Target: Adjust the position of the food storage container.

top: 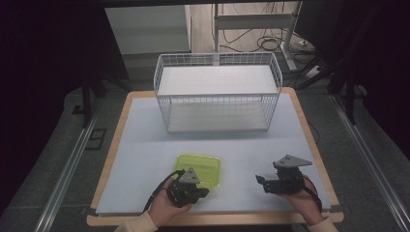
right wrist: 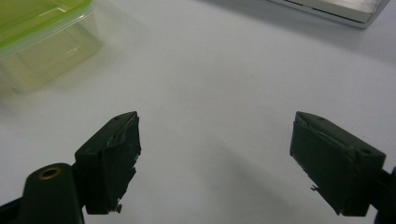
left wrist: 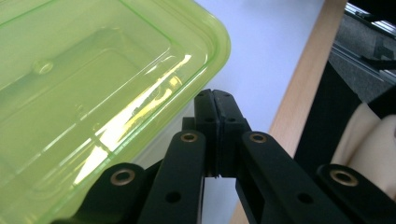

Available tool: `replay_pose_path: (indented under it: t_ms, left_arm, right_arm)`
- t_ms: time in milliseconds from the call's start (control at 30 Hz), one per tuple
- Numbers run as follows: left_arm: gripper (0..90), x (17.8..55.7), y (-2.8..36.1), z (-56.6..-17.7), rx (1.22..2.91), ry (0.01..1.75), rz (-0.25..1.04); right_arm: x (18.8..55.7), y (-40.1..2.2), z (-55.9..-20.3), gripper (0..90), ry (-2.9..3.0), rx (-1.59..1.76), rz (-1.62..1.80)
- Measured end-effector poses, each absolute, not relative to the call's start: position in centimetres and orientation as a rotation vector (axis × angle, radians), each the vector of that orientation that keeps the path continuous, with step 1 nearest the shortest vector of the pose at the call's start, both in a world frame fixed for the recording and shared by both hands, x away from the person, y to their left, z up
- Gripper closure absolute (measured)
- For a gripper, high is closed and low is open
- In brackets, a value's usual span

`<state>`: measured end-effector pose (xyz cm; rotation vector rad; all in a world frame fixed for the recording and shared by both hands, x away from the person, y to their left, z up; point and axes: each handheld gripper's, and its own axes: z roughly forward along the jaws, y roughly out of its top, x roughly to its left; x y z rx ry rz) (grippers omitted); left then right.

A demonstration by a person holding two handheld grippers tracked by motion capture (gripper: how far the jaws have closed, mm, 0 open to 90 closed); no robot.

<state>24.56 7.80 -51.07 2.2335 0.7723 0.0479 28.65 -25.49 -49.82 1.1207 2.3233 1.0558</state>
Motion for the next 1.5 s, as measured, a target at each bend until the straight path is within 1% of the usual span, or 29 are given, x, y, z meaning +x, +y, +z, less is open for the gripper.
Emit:
replay_pose_path:
  t_ms: [333, 600, 667, 733, 767, 833, 867, 967, 1000, 1167, 1267, 1300, 1333, 1367, 1400, 1433, 1467, 1500]
  left_arm:
    - [89.6, 25.6, 5.7, -51.3, 2.237, 0.777, 0.035]
    - [88.9, 24.7, 5.9, -50.6, 2.22, 0.74, 0.031]
    - [88.2, 24.1, 6.5, -50.0, 2.204, 0.722, 0.048]
    - [87.6, 23.5, 8.3, -49.0, 2.171, 0.72, 0.08]
    - [87.6, 23.5, 8.3, -49.0, 2.171, 0.72, 0.08]
    - [87.2, 23.4, 10.5, -48.1, 2.106, 0.772, 0.102]
    - [87.2, 23.4, 10.5, -48.1, 2.106, 0.772, 0.102]
    - [87.1, 23.7, 13.6, -47.9, 2.028, 0.863, 0.11]
    - [87.0, 23.7, 13.6, -47.9, 2.028, 0.863, 0.11]
    - [86.2, 24.8, 17.7, -48.5, 1.945, 1.003, 0.143]
    - [85.4, 25.2, 18.7, -48.8, 1.92, 1.039, 0.148]
    - [84.3, 25.3, 19.2, -48.9, 1.91, 1.055, 0.15]
    - [79.7, 25.4, 19.7, -49.0, 1.893, 1.075, 0.154]
    - [79.7, 25.5, 19.9, -49.2, 1.885, 1.088, 0.159]
    - [72.7, 25.8, 20.5, -49.4, 1.871, 1.127, 0.17]
    - [67.9, 25.8, 20.5, -49.4, 1.871, 1.127, 0.17]
    - [61.8, 26.0, 20.9, -49.7, 1.843, 1.174, 0.167]
    - [54.9, 26.0, 20.9, -49.7, 1.843, 1.174, 0.167]
  right_arm:
    - [28.6, -25.5, -49.9, 16.4, 2.325, 1.121, 1.047]
    - [28.6, -25.5, -50.0, 16.4, 2.332, 1.113, 1.045]
    - [28.5, -25.4, -49.9, 16.4, 2.331, 1.108, 1.057]
    - [28.5, -25.5, -49.9, 16.5, 2.328, 1.108, 1.059]
    - [28.5, -25.5, -49.9, 16.5, 2.328, 1.108, 1.059]
    - [28.5, -25.5, -49.9, 16.4, 2.326, 1.109, 1.06]
    - [28.5, -25.5, -49.9, 16.4, 2.326, 1.109, 1.06]
    - [28.4, -25.4, -49.9, 16.4, 2.332, 1.096, 1.059]
    - [28.4, -25.4, -49.9, 16.4, 2.332, 1.096, 1.059]
    - [28.5, -25.3, -50.2, 16.4, 2.341, 1.097, 1.052]
    - [28.5, -25.2, -50.2, 16.4, 2.341, 1.096, 1.05]
    - [28.5, -25.2, -50.1, 16.4, 2.341, 1.095, 1.051]
    - [28.4, -25.2, -50.1, 16.4, 2.34, 1.092, 1.053]
    - [28.4, -25.2, -50.1, 16.4, 2.34, 1.092, 1.053]
    - [28.4, -25.2, -50.1, 16.4, 2.34, 1.092, 1.054]
    - [28.4, -25.2, -50.1, 16.4, 2.34, 1.092, 1.054]
    - [28.5, -25.2, -50.2, 16.4, 2.338, 1.095, 1.05]
    - [28.5, -25.2, -50.2, 16.2, 2.337, 1.098, 1.051]
